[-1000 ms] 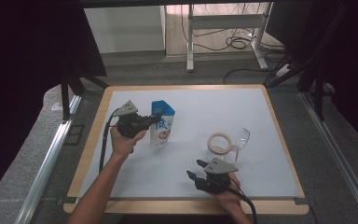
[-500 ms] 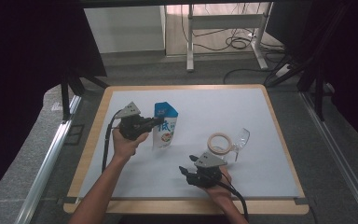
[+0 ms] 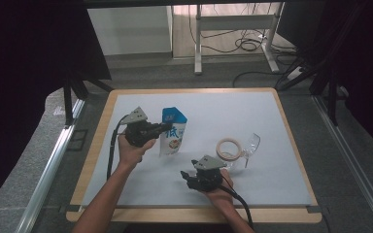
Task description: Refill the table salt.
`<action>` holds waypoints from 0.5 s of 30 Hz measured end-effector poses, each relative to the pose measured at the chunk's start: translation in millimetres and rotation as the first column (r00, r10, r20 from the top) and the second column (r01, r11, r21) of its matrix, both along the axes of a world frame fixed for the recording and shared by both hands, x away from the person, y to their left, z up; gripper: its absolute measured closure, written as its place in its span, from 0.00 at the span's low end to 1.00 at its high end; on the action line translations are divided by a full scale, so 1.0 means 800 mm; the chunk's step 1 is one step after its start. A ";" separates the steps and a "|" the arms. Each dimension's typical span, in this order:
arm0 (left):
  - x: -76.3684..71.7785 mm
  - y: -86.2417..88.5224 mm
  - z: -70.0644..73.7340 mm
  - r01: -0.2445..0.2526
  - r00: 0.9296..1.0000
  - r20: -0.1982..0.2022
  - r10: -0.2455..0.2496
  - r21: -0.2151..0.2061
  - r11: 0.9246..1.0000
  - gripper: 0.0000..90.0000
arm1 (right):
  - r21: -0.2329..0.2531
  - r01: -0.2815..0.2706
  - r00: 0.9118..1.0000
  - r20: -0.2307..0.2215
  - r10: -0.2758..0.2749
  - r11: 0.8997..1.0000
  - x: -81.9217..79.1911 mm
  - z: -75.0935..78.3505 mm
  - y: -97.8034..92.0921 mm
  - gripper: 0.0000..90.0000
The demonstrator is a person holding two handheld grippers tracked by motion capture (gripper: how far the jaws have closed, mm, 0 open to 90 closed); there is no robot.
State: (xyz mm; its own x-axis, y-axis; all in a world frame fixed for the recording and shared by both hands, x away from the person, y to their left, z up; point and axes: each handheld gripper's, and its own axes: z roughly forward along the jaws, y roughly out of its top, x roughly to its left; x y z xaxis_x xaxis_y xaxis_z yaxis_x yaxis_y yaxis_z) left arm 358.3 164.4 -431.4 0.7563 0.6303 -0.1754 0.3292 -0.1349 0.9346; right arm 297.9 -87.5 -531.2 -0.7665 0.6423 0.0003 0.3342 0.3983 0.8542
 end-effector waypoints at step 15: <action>-0.004 -0.011 0.000 0.011 1.000 0.002 -0.011 0.003 1.000 1.00 | -0.007 0.014 1.000 -0.009 -0.014 1.000 0.005 -0.004 -0.001 0.46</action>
